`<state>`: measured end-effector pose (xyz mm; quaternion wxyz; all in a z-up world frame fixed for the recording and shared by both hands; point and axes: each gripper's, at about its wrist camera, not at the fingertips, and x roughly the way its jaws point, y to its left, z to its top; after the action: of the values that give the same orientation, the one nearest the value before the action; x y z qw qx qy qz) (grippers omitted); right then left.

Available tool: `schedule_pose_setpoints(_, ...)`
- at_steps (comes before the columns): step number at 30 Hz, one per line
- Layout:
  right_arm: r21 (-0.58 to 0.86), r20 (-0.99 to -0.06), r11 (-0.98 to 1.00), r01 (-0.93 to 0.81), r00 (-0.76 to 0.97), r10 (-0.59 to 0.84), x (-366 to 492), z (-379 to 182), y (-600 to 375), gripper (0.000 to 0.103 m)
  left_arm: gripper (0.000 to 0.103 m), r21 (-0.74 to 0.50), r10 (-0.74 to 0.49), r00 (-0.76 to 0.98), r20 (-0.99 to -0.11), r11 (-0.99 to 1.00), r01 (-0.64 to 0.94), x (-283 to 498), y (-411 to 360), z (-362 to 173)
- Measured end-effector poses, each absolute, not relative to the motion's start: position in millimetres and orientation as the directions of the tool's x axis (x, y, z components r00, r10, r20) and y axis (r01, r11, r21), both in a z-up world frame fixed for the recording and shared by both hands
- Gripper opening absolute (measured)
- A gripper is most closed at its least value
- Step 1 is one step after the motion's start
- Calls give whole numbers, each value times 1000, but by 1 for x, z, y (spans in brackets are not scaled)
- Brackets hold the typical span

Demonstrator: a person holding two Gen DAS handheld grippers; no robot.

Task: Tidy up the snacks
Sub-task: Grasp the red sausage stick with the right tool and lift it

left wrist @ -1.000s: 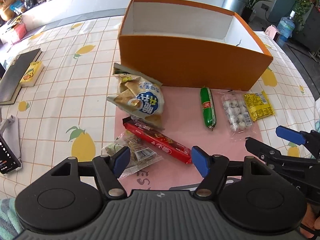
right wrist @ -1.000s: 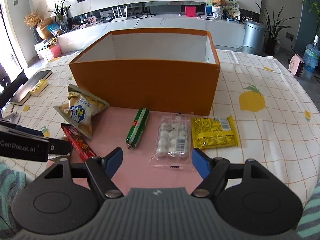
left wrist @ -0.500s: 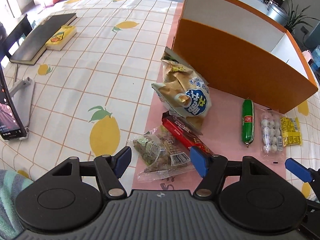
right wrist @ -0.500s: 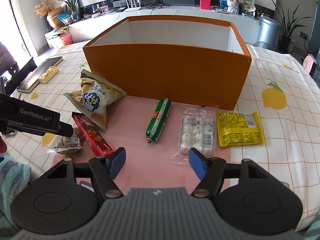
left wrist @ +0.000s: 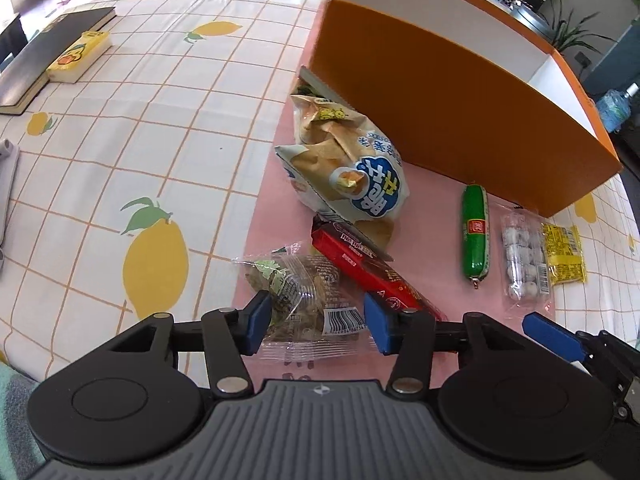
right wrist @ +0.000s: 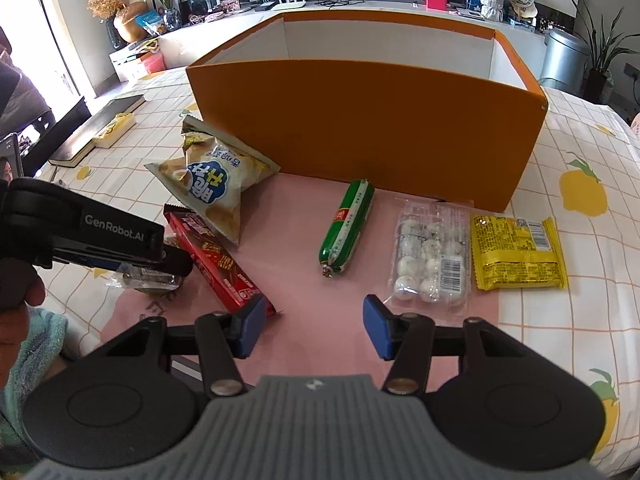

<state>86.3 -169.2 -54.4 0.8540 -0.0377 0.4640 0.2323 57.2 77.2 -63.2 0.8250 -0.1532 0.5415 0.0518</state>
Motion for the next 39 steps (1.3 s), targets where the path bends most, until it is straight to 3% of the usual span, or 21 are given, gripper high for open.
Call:
schedule_pose_setpoints(9, 142, -793, 861, -488, 465, 394, 85, -55, -167, 50, 53, -250, -190, 435, -880, 965, -85, 59, 51, -64)
schedule_pose_setpoints(19, -48, -783, 734, -678, 481, 394, 96, -61, -140, 48, 59, -261, -184, 406, -895, 955, -142, 65, 59, -65)
schedule_pose_setpoints(23, -23, -787, 718, -695, 456, 415, 97, -66, -135, 34, 65, -269, -188, 398, -898, 950, -159, 65, 63, -67)
schedule_pose_setpoints(29, 24, -793, 752, -659, 445, 416, 91, -62, -141, 27, 69, -281, -201, 387, -900, 946, -161, 64, 66, -73)
schedule_pose_setpoints(39, 153, -842, 855, -496, 387, 376, 91, -57, -176, 21, 61, -262, -208, 403, -891, 961, -83, 61, 50, -71)
